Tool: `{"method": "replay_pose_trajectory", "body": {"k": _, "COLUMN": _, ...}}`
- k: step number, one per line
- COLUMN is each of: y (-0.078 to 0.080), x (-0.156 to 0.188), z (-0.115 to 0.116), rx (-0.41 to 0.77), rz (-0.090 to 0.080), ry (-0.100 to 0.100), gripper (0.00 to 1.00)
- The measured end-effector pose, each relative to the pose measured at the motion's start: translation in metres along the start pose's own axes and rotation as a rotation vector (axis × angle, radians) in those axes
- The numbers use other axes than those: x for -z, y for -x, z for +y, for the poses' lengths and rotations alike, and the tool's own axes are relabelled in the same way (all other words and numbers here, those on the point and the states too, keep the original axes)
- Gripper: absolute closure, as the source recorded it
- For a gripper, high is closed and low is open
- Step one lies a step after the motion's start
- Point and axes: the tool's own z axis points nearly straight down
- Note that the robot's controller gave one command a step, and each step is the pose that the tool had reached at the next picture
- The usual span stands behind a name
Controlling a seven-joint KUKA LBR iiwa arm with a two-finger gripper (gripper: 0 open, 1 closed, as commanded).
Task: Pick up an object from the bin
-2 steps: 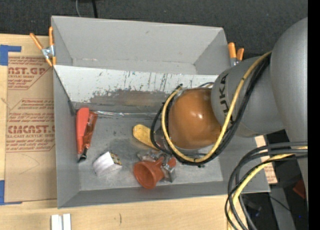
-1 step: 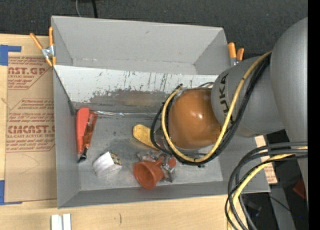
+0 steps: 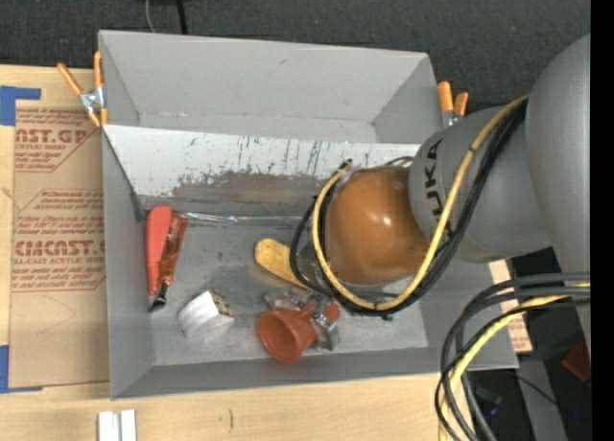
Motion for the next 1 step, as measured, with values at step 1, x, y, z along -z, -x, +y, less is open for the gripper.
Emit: {"method": "replay_pose_trajectory", "body": {"k": 1, "y": -0.0015, "x": 0.0215, "z": 0.0019, "rx": 0.001, "rz": 0.008, "ry": 0.006, "gripper": 1.00}}
